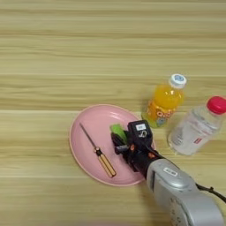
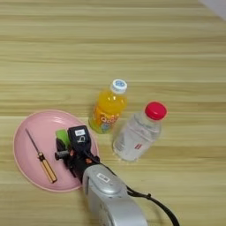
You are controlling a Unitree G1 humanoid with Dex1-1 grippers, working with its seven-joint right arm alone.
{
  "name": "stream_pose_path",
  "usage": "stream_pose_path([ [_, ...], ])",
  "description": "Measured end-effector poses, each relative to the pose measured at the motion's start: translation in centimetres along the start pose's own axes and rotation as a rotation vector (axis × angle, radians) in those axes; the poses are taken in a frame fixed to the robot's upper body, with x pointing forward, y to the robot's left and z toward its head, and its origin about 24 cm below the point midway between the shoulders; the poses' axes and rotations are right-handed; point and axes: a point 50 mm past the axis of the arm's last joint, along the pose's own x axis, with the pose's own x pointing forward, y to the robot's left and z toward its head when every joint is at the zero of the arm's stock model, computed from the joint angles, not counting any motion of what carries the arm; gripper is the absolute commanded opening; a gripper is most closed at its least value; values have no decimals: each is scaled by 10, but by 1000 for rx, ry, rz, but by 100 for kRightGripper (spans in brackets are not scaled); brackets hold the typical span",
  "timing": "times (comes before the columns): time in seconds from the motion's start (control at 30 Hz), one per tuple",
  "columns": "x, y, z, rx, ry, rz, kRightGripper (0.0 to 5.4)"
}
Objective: Move the objects on the table
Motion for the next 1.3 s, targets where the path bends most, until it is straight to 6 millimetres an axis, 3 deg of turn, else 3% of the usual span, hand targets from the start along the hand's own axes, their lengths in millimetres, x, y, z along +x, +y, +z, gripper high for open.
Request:
stream_pose_path([
  [1.3, -2, 2, 0, 38, -21, 21, 141],
])
